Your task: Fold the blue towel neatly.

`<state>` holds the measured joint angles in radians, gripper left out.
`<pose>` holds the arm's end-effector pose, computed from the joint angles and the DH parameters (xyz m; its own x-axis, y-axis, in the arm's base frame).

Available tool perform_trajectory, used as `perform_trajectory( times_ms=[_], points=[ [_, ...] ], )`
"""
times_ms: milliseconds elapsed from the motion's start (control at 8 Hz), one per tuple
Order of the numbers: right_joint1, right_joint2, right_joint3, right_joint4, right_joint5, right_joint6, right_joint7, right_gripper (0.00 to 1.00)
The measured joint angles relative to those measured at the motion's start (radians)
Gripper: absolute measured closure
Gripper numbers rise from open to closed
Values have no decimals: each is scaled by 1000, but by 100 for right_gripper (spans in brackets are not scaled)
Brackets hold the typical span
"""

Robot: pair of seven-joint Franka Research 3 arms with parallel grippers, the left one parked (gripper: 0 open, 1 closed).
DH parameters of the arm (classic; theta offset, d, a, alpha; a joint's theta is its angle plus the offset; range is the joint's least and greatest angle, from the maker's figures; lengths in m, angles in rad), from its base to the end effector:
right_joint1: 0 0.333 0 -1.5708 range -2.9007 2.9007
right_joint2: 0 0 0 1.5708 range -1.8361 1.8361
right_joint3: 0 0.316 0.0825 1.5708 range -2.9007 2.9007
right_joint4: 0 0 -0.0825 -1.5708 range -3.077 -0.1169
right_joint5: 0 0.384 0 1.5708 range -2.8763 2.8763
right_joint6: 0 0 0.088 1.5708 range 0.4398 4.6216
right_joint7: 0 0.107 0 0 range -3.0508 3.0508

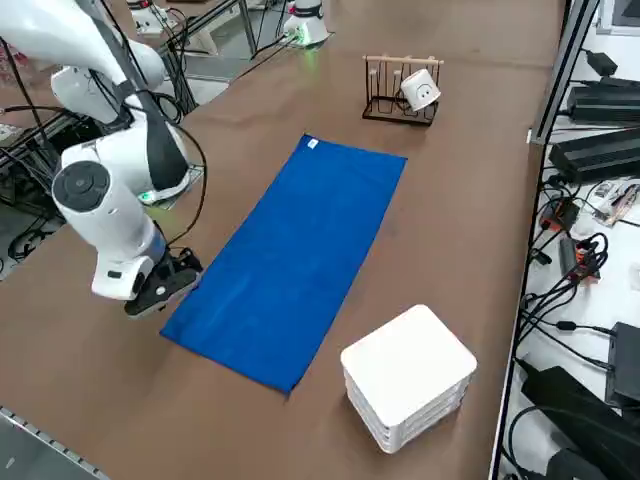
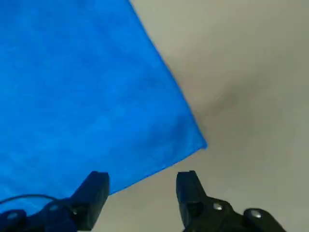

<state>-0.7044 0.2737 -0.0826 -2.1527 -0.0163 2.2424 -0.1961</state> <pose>0.3851 -0.3870 0.2584 0.8229 -0.5371 -0.1853 -0.5471 -0.8371 -0.0032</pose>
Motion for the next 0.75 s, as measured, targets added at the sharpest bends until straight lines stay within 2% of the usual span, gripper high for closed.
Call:
perform_trajectory(
  times_ms=[375,750],
  points=[
    [-14,76,1,-2,0,100,1,18],
    [-26,125,1,-1,0,141,2,18]
  ],
)
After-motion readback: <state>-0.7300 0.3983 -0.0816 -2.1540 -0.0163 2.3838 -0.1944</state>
